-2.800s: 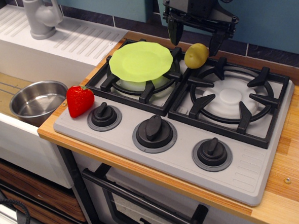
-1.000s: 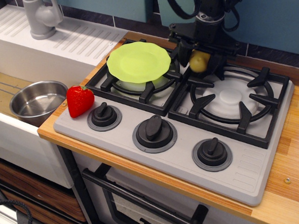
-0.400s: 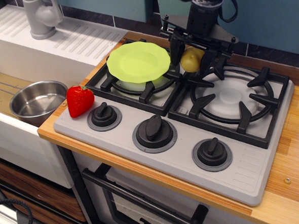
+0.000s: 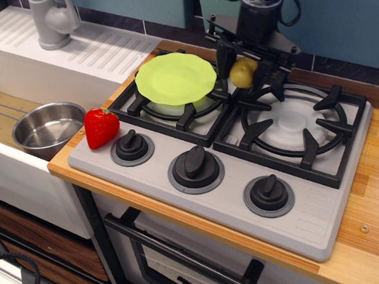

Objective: Put potato on plate and strawberry in pot or pan in sink

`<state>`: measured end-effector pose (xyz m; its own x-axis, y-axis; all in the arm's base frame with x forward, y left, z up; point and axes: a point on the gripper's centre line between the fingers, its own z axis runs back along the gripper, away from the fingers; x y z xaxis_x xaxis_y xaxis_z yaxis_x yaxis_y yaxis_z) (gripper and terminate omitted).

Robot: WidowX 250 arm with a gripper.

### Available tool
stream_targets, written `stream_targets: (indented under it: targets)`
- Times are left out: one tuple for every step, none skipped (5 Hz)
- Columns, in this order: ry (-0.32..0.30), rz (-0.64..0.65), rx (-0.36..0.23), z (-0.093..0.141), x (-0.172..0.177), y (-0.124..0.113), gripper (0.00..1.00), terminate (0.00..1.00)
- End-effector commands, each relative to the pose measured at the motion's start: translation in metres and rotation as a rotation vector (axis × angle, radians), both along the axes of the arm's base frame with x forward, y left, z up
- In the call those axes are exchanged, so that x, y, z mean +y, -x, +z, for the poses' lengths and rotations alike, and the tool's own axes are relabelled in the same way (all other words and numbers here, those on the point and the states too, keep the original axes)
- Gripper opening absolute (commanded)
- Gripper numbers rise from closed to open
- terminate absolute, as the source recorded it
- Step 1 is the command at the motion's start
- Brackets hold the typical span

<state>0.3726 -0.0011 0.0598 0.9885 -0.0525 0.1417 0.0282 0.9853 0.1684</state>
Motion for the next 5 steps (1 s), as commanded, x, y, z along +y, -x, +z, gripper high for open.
stream_targets:
  targets:
    - [-0.045, -0.097, -0.123, 0.043, 0.060, -0.016, 0.00, 0.00]
    - [-0.059, -0.118, -0.114, 0.049, 0.076, -0.016, 0.00, 0.00]
    - [-0.067, -0.131, -0.115, 0.047, 0.088, -0.018, 0.00, 0.00]
    - [-0.069, -0.136, -0.113, 0.042, 0.089, -0.025, 1.00, 0.00]
    - [-0.042, -0.133, -0.127, 0.039, 0.089, -0.023, 1.00, 0.00]
